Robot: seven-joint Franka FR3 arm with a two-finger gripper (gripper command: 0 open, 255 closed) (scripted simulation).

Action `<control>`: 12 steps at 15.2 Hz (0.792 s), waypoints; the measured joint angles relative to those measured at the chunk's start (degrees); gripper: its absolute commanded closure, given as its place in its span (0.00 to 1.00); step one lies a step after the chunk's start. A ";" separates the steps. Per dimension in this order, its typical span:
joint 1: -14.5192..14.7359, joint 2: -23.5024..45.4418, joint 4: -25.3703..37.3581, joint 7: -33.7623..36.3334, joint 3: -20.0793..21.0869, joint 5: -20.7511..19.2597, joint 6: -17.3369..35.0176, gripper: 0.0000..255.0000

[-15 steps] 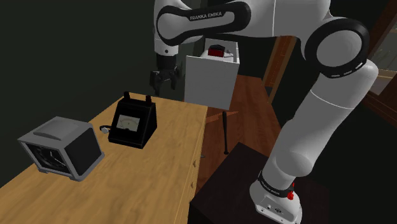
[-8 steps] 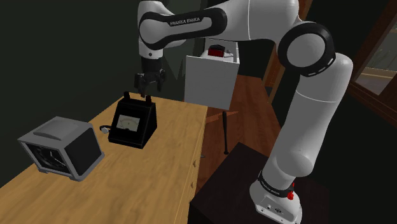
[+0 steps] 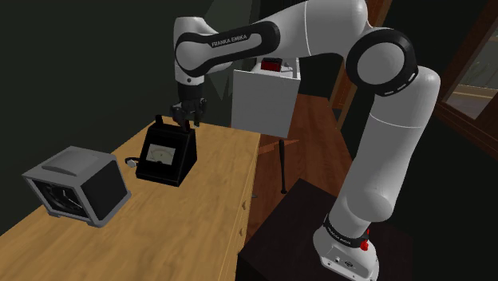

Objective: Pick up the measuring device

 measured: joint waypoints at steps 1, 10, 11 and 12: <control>0.00 -0.01 -0.05 0.00 0.00 -0.01 0.08 1.00; 0.02 -0.03 0.16 0.01 0.03 0.00 -0.26 1.00; 0.04 -0.06 0.54 0.07 0.05 0.01 -0.74 1.00; 0.01 -0.21 0.95 0.05 0.03 0.02 -1.32 1.00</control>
